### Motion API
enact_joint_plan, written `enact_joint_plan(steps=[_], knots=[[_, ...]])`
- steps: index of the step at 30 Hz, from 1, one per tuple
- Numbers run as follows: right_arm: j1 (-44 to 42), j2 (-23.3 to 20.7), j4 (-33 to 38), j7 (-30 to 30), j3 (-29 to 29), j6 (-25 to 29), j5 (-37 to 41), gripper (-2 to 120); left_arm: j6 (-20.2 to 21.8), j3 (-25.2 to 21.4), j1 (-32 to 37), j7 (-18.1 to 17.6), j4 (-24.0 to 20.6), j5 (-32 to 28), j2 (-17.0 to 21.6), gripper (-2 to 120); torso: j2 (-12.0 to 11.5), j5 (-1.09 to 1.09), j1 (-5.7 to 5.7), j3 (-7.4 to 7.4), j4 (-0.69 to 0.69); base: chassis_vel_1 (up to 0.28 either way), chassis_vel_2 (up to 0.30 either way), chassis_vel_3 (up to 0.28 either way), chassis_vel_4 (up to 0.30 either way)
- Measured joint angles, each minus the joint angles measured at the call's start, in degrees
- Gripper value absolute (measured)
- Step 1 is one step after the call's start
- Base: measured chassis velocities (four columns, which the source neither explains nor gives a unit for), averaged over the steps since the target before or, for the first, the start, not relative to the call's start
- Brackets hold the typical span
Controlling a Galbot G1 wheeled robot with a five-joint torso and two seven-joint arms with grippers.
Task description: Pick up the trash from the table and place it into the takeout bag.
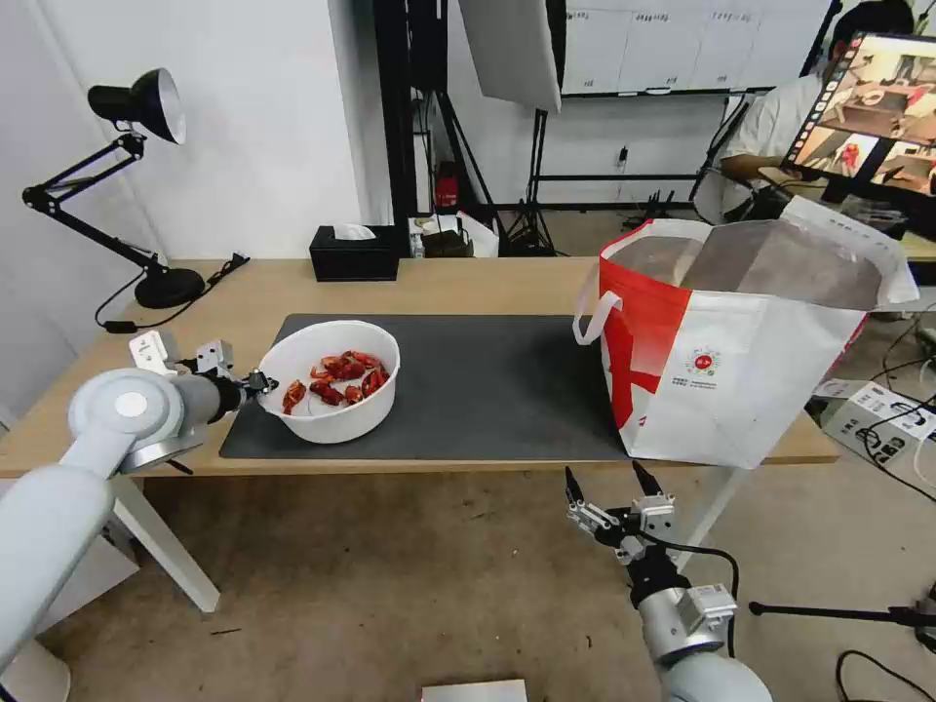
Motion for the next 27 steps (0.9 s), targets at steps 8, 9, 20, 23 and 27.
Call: enact_joint_plan(steps=[8, 9, 20, 23, 27], knots=[[0.0, 0.0, 0.0, 0.0, 0.0, 0.0, 0.0, 100, -1.63, 0.67, -2.44, 0.85, -3.07, -0.69, 0.59, 0, 0.0, 0.0, 0.0, 0.0, 0.0, 0.0, 0.0, 0.0, 0.0], [0.0, 0.0, 0.0, 0.0, 0.0, 0.0, 0.0, 100, -2.18, 1.37, -3.66, 1.55, -3.72, -0.74, 0.9, 0, 0.0, 0.01, 0.0, 0.0, 0.0, 0.0, 0.0, 0.0, 0.0], [0.0, 0.0, 0.0, 0.0, 0.0, 0.0, 0.0, 100, -5.35, 10.13, -13.29, 11.26, -7.86, 2.83, 1.53, 0, 0.0, 0.01, 0.0, 0.0, -0.01, 0.0, 0.0, 0.0, 0.0], [0.0, 0.0, 0.0, 0.0, 0.0, 0.0, 0.0, 100, -9.3, 14.21, -15.6, 17.77, -8.31, 7.55, 1.66, 0, 0.0, 0.0, 0.0, 0.0, -0.01, 0.0, 0.0, 0.0, 0.0], [0.0, 0.0, 0.0, 0.0, 0.0, 0.0, 0.0, 100, -11.44, 17.22, -17.84, 20.97, -8.31, 10.93, 1.45, 0, 0.0, 0.0, 0.0, 0.0, 0.0, 0.0, 0.0, 0.0, 0.0]])
